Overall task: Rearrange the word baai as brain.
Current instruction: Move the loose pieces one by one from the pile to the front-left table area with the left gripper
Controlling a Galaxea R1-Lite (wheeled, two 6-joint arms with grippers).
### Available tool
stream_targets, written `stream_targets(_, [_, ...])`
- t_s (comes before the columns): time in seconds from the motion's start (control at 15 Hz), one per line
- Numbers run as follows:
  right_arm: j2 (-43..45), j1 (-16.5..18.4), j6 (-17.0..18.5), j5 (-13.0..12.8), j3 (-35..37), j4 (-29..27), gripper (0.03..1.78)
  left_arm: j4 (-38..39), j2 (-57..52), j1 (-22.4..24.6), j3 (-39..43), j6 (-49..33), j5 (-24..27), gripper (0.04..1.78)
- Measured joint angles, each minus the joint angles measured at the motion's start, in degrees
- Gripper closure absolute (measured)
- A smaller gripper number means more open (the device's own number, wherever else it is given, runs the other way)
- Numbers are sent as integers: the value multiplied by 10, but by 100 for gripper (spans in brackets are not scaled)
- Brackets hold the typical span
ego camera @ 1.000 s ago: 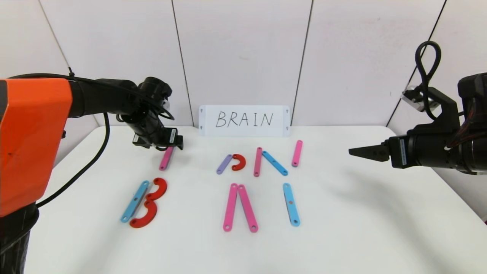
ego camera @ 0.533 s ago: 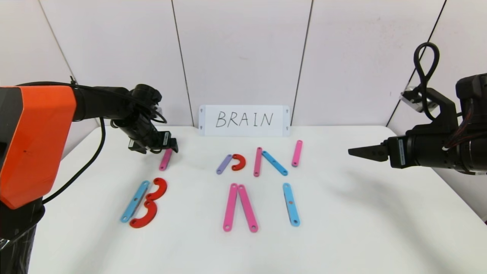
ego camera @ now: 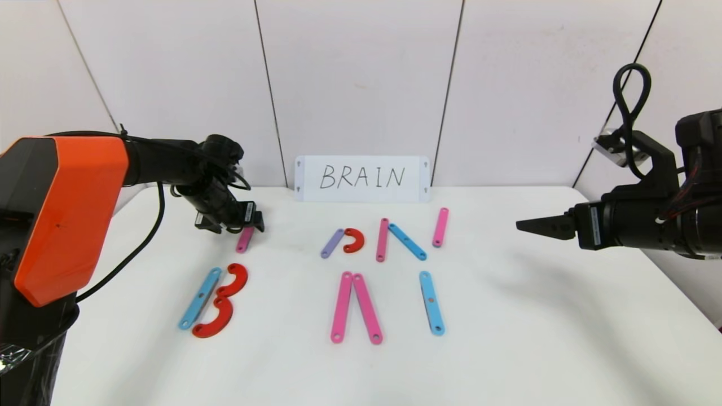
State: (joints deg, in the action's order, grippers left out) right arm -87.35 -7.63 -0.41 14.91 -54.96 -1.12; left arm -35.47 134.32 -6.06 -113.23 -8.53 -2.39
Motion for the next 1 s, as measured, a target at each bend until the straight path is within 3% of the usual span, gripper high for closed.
stream_targets(0.13, [0,0,0,0,0,0,7,17,9,0,0,1,0,51])
stream_targets(0.4, [0,0,0,0,0,0,7,19,16,0,0,1,1,122])
stream_targets(0.53, [0,0,0,0,1,0,7,16,16,-1,0,1,1,147])
stream_targets(1.0, [0,0,0,0,1,0,7,-19,-22,-12,5,-14,1,151])
